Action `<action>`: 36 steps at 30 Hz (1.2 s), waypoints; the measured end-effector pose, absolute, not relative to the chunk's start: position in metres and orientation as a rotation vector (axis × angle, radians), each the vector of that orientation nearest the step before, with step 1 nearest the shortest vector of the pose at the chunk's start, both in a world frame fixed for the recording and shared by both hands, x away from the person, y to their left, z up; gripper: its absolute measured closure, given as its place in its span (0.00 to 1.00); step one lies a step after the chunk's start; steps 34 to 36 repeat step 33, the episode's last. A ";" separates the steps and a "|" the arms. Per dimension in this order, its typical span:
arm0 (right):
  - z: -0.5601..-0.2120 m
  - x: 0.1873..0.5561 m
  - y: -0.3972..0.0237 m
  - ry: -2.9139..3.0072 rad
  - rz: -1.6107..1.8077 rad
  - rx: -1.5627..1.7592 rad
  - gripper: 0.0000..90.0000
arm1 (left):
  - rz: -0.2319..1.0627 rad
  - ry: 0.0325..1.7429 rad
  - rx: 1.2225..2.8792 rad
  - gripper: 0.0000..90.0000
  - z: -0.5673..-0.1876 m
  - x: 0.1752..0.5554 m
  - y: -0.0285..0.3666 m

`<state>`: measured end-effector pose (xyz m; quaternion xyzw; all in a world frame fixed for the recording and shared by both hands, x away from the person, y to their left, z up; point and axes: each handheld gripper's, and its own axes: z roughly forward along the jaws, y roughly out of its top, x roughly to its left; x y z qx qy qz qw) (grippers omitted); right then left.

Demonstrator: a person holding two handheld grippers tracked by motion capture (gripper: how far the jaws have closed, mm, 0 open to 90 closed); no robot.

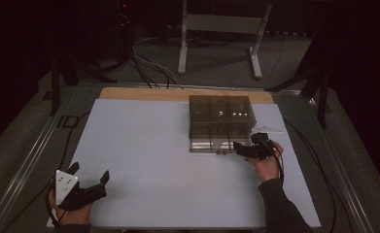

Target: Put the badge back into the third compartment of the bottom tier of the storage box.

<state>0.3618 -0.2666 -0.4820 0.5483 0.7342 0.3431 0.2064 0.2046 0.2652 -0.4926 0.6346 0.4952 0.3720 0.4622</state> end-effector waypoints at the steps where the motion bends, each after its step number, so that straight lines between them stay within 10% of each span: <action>1: -0.481 0.361 -0.267 2.050 0.956 1.522 0.13 | 0.914 1.219 1.560 0.00 -0.493 0.205 0.265; 8: -0.477 0.351 -0.268 2.101 0.931 1.453 0.00 | 0.915 1.221 1.559 0.00 -0.493 0.205 0.266; 36: -0.495 0.243 -0.308 1.881 1.241 1.247 0.00 | 0.906 1.218 1.544 0.00 -0.492 0.204 0.267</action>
